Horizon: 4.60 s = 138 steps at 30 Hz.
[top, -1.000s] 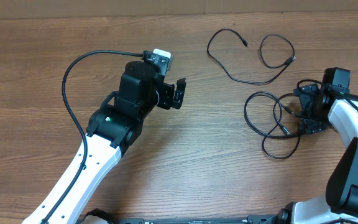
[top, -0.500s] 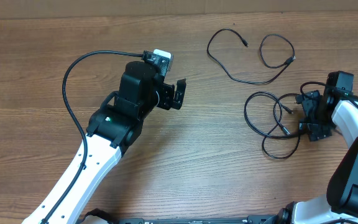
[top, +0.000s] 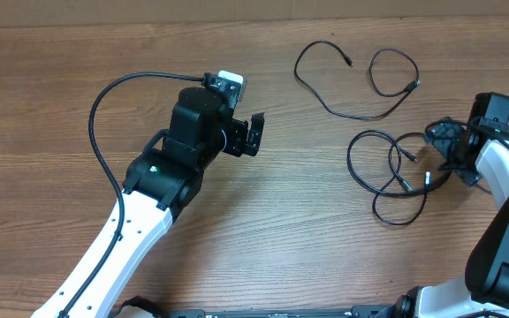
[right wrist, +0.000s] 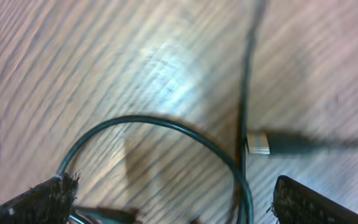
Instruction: Untangle cables
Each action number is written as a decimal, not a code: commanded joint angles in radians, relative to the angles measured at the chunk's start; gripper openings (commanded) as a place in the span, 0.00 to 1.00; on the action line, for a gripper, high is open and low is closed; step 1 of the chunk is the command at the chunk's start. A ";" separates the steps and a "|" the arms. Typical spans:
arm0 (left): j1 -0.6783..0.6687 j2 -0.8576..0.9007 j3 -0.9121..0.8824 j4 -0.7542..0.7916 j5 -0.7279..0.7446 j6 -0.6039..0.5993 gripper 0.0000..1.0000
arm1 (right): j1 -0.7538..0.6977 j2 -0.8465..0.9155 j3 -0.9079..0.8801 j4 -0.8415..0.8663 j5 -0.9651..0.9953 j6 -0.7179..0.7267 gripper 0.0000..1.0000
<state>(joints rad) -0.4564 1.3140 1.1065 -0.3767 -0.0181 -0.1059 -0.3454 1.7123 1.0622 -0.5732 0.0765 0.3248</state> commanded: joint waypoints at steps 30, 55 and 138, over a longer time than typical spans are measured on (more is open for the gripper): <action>-0.004 0.006 0.002 -0.015 0.011 -0.014 1.00 | -0.005 0.145 0.003 0.206 -0.019 -0.824 0.96; -0.004 0.006 0.002 -0.016 0.011 -0.014 1.00 | -0.046 0.218 0.012 0.205 -0.079 -0.708 0.04; -0.266 0.484 0.005 0.418 0.726 -1.042 1.00 | 0.095 -0.068 1.601 -0.934 0.034 -0.245 0.04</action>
<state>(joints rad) -0.6838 1.7645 1.1042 0.0040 0.6037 -0.8288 -0.2481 1.6543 2.6453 -1.5074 0.1322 0.0597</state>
